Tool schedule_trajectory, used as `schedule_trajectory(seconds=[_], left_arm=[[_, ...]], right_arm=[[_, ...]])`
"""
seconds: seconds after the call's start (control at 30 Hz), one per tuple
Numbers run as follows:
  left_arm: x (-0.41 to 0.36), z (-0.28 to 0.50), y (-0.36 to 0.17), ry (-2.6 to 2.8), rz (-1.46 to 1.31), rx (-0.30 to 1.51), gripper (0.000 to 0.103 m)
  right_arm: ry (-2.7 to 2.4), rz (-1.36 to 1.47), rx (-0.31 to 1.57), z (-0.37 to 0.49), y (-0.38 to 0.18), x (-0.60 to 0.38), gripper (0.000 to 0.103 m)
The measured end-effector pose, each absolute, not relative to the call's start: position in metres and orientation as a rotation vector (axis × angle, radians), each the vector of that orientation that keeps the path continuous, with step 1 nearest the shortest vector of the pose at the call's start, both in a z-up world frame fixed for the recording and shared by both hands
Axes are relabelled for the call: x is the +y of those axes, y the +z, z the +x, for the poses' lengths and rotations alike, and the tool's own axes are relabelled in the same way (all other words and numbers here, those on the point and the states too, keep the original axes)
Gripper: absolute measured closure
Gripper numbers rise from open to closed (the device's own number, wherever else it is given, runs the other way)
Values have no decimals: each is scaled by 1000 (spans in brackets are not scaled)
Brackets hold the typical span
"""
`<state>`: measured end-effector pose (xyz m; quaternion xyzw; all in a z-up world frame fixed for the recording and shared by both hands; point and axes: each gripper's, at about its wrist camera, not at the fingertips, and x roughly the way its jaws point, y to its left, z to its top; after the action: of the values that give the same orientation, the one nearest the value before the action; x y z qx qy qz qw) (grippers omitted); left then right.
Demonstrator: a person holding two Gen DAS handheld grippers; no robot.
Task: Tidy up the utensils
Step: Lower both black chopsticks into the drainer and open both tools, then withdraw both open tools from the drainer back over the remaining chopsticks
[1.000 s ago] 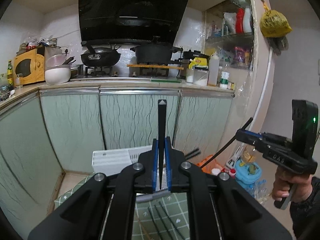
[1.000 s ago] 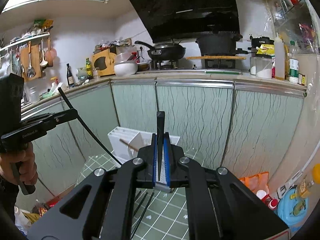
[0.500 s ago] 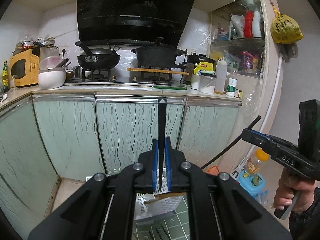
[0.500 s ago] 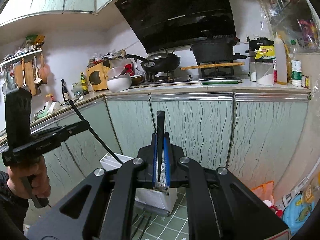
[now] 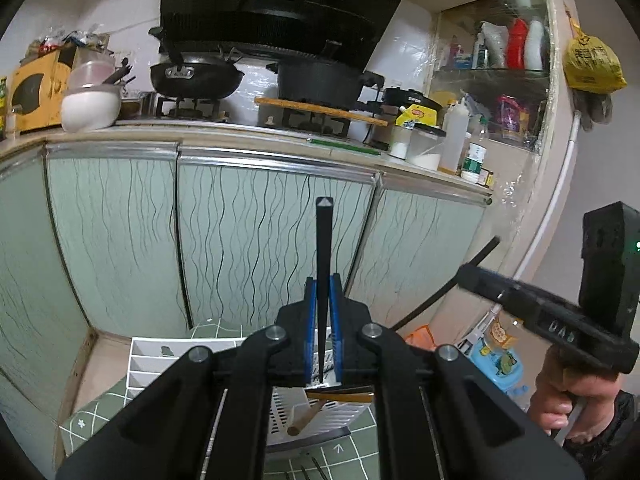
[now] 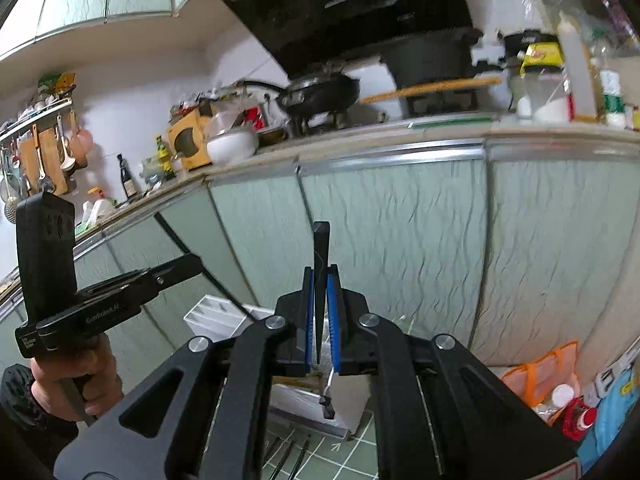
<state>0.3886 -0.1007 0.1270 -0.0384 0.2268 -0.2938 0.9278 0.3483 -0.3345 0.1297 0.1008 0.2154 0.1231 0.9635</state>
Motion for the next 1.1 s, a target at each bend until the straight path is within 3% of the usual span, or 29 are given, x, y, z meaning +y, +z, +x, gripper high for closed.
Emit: schedule_trajectory(seconds=[0.07, 0.1, 0.13, 0.17, 0.43, 1.1], left_arm=[[-102, 394, 120, -600, -79, 487, 77], [-101, 394, 118, -585, -71, 487, 39], [-101, 393, 118, -573, -62, 475, 13], [-99, 386, 119, -552, -42, 431, 10], [-94, 366, 120, -525, 58, 407, 8], [-62, 308, 131, -467, 152, 444, 4]], right_arm=[[236, 204, 458, 354, 122, -334, 83], [244, 209, 458, 355, 118, -335, 58], [241, 205, 451, 354, 117, -334, 47], [237, 191, 445, 352, 116, -334, 36], [195, 155, 449, 334, 117, -335, 9], [167, 33, 519, 277, 134, -326, 9]])
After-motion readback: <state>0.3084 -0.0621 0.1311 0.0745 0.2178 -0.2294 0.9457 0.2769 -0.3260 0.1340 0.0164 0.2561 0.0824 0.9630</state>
